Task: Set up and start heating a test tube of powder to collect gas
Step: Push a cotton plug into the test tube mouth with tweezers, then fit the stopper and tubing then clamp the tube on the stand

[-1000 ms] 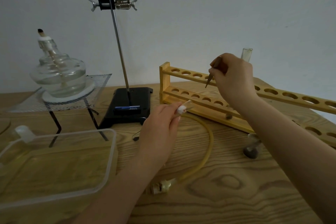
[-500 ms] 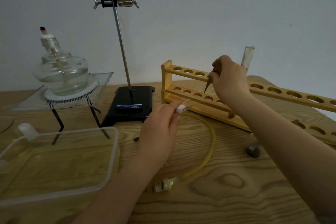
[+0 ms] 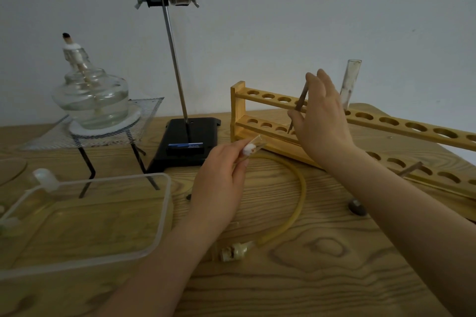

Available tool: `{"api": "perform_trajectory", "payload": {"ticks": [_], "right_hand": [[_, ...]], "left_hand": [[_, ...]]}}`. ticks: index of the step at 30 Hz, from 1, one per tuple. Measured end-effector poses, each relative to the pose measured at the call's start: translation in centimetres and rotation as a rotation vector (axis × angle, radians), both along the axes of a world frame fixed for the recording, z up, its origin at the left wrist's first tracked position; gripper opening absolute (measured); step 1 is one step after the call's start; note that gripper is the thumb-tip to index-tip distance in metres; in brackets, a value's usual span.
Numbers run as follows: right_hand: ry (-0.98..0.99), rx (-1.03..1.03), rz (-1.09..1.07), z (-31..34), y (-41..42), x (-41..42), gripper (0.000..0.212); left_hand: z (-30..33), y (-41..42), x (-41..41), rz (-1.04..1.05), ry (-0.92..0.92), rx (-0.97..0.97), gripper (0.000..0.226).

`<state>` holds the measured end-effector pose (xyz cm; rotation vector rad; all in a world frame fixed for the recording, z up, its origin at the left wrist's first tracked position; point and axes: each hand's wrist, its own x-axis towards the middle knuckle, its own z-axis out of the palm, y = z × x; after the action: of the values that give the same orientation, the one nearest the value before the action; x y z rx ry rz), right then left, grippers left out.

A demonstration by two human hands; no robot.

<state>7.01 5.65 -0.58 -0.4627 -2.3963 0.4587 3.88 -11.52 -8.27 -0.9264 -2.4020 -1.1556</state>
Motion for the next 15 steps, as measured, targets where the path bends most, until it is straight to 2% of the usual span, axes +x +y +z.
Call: {"api": "perform_trajectory", "payload": {"ticks": [7, 12, 15], "right_hand": [[-0.036, 0.028, 0.118, -0.7, -1.5, 1.4, 0.05], [-0.215, 0.073, 0.376, -1.9, -3.1, 3.0, 0.028], [-0.392, 0.048, 0.537, -2.4, -3.9, 4.2, 0.02]], "left_hand": [[0.0, -0.4, 0.4, 0.002, 0.011, 0.017, 0.035], [0.2, -0.8, 0.8, 0.001, 0.001, 0.022, 0.034], [0.1, -1.2, 1.1, -0.002, -0.008, 0.017, 0.034]]}}
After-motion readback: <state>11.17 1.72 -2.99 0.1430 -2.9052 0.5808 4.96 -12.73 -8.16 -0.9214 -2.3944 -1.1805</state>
